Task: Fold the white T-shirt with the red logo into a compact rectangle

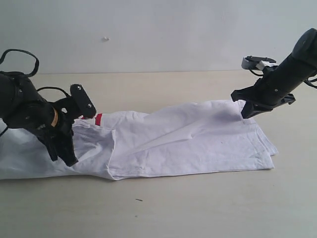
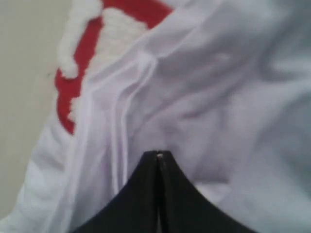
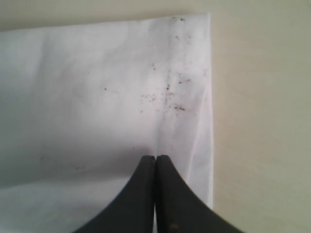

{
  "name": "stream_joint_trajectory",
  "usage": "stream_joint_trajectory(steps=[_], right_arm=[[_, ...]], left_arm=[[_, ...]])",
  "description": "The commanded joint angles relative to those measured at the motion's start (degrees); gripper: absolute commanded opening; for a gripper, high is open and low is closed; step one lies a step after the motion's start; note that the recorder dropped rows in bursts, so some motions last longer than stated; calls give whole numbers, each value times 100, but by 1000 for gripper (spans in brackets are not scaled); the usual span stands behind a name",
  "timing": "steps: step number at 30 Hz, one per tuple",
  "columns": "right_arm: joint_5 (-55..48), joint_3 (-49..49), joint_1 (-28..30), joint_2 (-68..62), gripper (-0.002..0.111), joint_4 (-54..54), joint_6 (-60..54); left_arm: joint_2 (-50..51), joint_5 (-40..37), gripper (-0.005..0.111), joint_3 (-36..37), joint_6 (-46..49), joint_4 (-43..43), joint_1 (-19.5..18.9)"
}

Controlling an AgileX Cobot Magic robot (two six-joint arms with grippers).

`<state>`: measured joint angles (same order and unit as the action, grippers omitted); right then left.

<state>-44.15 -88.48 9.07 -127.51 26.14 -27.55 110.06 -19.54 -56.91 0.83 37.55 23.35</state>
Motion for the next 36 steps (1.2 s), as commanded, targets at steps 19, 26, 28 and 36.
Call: stream_joint_trajectory(steps=[19, 26, 28, 36], right_arm=[[98, 13, 27, 158, 0, 41, -83], [210, 13, 27, 674, 0, -3, -98], [223, 13, 27, 818, 0, -13, -98], [-251, 24, 27, 836, 0, 90, -83]], left_arm=[[389, 877, 0, -1049, -1098, 200, -541], [-410, 802, 0, -658, -1588, -504, -210], [-505, 802, 0, -369, -1528, -552, 79], [90, 1196, 0, 84, -1026, -552, 991]])
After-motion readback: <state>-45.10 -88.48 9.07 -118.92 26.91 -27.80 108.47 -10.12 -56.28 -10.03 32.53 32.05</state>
